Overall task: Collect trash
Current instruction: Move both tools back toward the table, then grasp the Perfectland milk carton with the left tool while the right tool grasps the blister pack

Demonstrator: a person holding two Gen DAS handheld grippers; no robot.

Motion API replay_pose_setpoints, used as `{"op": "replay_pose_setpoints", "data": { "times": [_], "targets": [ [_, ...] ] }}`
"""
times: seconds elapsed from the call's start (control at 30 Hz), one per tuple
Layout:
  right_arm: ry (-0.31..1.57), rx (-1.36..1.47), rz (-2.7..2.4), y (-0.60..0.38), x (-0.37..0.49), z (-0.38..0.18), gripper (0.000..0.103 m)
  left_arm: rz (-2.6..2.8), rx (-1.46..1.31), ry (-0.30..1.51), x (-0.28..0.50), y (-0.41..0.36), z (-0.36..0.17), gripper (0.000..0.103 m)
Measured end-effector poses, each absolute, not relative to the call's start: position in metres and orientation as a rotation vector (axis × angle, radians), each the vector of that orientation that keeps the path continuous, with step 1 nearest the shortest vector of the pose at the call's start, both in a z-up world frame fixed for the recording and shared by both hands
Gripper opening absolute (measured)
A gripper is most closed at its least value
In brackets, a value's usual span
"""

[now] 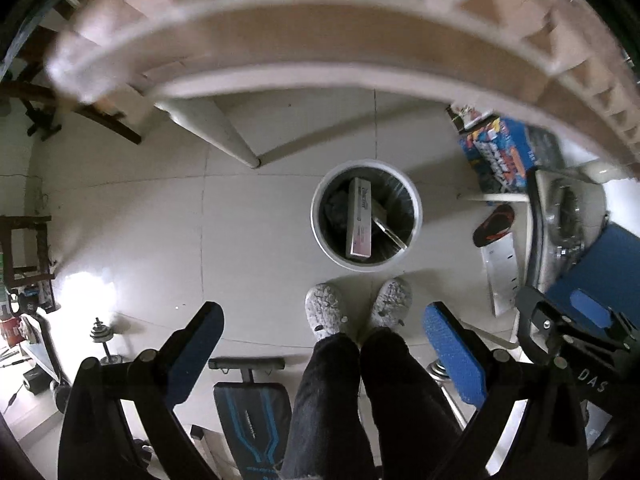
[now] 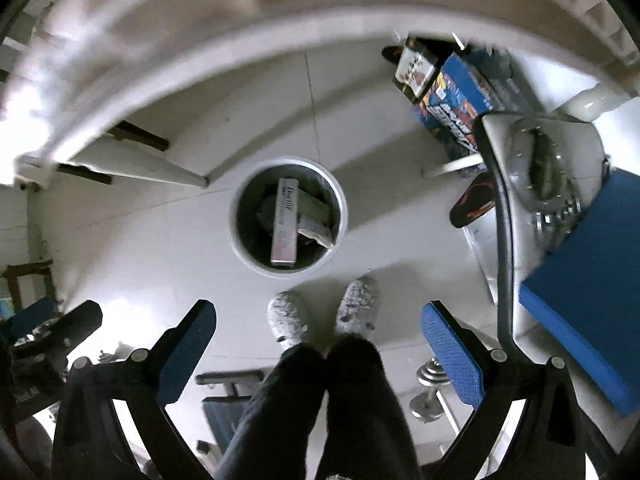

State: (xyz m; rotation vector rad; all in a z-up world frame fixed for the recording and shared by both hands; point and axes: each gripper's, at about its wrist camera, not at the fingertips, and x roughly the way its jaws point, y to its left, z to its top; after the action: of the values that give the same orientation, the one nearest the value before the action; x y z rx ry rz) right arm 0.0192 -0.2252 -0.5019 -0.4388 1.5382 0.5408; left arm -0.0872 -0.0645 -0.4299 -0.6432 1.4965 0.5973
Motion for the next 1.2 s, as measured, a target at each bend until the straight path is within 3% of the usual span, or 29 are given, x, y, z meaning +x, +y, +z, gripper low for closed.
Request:
{"op": "replay_pose_setpoints", "data": {
  "times": [0.23,0.53,0.73,1.0,1.17,1.2],
  "targets": [
    [1.513,-0.283,0.563,-0.221,0.024,-0.387,0.103,0.652,-0.569,1.362,-0.077,-0.046,-0.333,0.103],
    [1.447,-0.180,0.535,-0.188,0.114,-0.305,0.103,0.746,-0.470,1.272,0.002,-0.002,-0.289,0.103],
    [1.424,-0.198,0.484,-0.156,0.233,-0.306,0.103,0.786,-0.439,1.318,0.091,0.031,-0.318,0.103],
    [1.471,-0.349,0.456,-0.089,0.373,-0.369,0.103,0.840,-0.535,1.468,0.179,0.063,-0.381,0.103],
    [1.474,-0.441,0.484,-0.052,0.403,-0.392,0.087,0.857,-0.549,1.506,0.206,0.066,-0.388,0.103],
    [1.462,-0.463,0.498,-0.049,0.402,-0.391,0.080,0.859,-0.557,1.508,0.210,0.066,-0.387,0.103]
  ]
}}
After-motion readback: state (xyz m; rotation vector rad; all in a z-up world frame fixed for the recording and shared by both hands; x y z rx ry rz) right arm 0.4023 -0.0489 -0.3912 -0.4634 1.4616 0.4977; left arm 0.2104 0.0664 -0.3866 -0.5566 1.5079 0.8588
